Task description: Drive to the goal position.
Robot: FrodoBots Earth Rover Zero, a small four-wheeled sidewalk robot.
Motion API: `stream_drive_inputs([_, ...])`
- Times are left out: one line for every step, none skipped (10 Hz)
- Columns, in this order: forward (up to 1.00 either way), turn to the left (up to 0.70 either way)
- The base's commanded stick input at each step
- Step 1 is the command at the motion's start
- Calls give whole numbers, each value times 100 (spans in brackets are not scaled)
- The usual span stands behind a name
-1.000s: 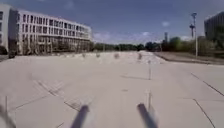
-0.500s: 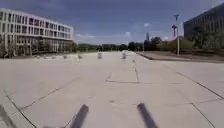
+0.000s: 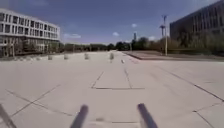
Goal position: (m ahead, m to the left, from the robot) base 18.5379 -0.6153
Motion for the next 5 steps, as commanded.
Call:
stream_drive_inputs([70,0])
stream_drive_inputs([70,0])
stream_drive_inputs([70,0])
stream_drive_inputs([70,0])
stream_drive_inputs([70,0])
